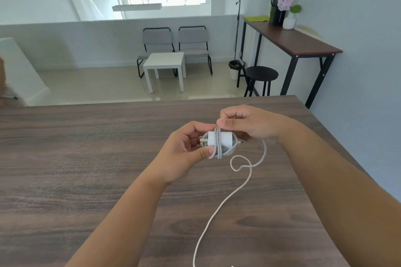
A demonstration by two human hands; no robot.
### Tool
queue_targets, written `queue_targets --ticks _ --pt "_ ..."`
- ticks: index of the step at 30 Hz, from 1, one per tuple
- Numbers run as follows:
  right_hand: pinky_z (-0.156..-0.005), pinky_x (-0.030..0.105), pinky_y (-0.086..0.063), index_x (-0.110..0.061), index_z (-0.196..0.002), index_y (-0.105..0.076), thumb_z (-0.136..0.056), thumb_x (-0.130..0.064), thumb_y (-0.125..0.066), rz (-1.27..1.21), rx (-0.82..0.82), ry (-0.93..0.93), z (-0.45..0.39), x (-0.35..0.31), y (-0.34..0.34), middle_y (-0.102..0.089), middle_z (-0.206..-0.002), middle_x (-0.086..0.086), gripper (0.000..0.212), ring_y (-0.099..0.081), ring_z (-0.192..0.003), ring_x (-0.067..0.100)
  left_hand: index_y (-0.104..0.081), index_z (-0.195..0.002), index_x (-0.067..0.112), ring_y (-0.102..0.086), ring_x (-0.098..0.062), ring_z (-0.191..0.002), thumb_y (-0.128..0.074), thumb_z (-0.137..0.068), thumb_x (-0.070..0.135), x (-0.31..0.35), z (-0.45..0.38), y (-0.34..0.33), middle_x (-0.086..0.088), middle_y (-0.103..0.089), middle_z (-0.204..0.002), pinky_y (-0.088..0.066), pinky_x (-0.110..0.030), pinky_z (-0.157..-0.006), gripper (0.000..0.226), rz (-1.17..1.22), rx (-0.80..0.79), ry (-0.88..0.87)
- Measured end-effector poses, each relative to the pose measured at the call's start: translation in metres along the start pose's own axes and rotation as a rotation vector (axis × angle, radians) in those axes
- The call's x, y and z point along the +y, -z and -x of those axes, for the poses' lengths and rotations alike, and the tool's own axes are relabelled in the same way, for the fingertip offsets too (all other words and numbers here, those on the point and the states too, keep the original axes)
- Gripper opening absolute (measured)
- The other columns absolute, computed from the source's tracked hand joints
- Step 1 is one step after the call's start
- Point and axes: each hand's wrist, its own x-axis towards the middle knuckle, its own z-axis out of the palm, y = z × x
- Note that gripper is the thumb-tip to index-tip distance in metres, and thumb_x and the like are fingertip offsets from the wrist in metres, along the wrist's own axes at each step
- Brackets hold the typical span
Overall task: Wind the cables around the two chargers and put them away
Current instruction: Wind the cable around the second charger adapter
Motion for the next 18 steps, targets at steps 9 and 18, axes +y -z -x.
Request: queue_targets --ticks 9,18 --pt "-0.041 0.020 -0.011 -0.018 -0.071 -0.049 -0.103 -0.031 -0.039 -0.525 0.202 -0.158 -0.002 0.034 -0.056 -0.031 -0.052 -0.007 0.036 -0.018 -0.040 0.005 -0.068 -0.112 0.011 -0.069 -0.016 -0.097 -0.087 -0.068 0.017 -0.008 -0.001 -0.011 -0.005 -0.073 -0.108 -0.054 -0.026 -0.082 0.049 0.399 0.229 -0.032" --pt "-0.054 0.012 -0.036 -0.019 -0.094 -0.069 -0.097 -0.028 -0.049 0.462 0.296 -0.093 0.015 0.014 -0.054 -0.051 -0.064 -0.012 0.023 -0.046 -0.056 0.000 -0.063 -0.122 0.027 -0.065 -0.008 -0.101 -0.074 -0.085 0.012 -0.013 -0.003 -0.007 0.008 -0.066 -0.116 -0.053 -0.021 -0.083 0.041 -0.501 0.449 -0.145"
